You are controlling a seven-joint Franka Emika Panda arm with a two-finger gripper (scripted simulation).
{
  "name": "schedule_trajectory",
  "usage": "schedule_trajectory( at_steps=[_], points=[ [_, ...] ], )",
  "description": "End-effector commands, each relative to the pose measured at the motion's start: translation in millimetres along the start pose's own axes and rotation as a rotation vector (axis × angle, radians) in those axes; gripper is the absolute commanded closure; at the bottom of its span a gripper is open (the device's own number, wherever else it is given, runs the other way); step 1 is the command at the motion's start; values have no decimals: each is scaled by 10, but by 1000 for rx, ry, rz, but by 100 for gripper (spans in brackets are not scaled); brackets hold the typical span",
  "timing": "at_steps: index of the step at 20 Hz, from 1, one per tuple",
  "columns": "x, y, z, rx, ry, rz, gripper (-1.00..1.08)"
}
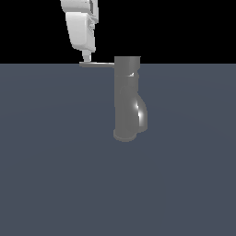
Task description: Turn on the faucet by rotating a designated handle.
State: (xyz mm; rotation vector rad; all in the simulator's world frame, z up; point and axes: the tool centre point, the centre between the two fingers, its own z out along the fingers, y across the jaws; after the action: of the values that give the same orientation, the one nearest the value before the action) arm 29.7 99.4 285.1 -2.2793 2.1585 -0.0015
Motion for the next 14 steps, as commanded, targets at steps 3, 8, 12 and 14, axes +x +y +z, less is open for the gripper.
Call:
schedule_trajectory(
  at_steps=[3,8,12,14],
  points=[
    [15,128,1,-3,1,1,108],
    [24,256,1,-3,1,1,108],
    [31,360,1,-3,1,1,108],
    [37,412,0,-3,1,1,108]
  ],
)
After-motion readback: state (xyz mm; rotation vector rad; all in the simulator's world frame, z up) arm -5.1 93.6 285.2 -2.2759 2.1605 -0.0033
